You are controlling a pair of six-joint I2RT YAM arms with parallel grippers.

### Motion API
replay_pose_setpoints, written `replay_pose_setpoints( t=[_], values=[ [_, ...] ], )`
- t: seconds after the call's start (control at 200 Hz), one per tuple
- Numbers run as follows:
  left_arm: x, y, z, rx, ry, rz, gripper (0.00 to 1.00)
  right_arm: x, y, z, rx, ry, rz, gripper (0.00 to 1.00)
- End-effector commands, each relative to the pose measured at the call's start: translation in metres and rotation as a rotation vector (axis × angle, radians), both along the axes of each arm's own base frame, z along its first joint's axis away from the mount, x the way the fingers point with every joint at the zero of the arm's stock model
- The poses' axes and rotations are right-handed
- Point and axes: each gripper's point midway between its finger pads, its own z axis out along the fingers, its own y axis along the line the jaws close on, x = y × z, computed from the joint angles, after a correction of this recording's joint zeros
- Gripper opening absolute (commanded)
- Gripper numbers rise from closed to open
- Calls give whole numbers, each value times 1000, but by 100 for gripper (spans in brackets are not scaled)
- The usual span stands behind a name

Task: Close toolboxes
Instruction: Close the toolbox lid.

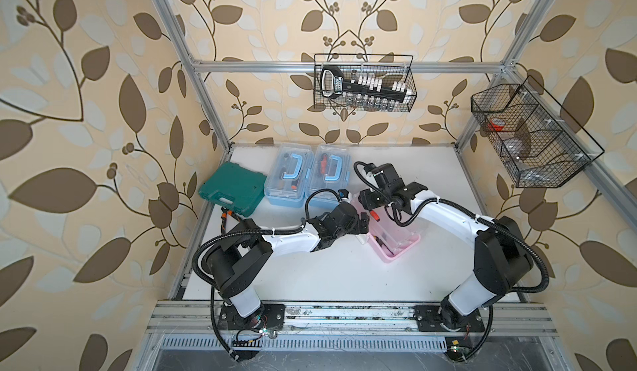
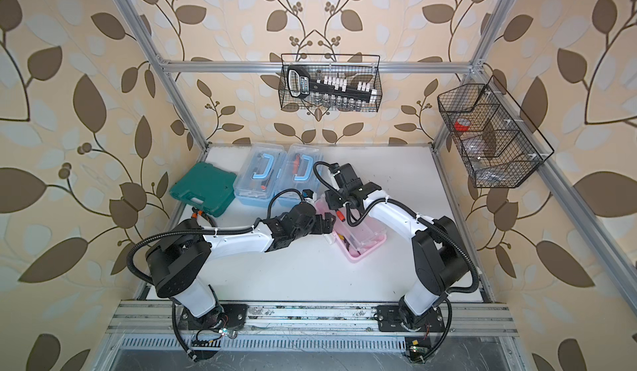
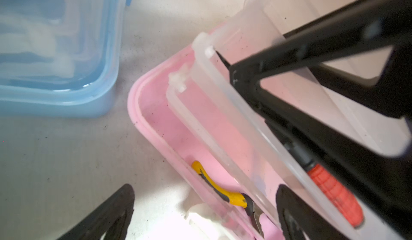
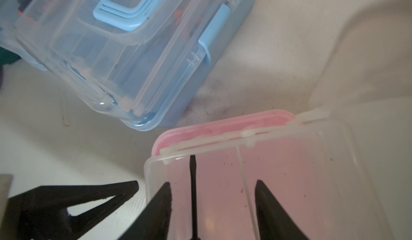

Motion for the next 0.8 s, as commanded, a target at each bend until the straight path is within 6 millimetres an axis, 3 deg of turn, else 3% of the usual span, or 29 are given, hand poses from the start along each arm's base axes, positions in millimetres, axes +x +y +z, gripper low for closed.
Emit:
replay_pose_setpoints(
  t=[0.0, 0.28, 0.58, 0.795],
  values=[
    [5, -9, 14, -24, -32, 7, 99, -7, 3, 7, 40, -13, -5, 99],
    [4, -8, 11, -14, -29, 4, 99, -6, 8, 11, 58, -53, -1, 99],
    [2, -5, 11, -4, -31, 2, 99, -5, 33, 45, 107, -184, 49, 99],
    [0, -3, 11, 0, -32, -2, 99, 5, 42, 56, 106, -246, 47, 99]
  ],
)
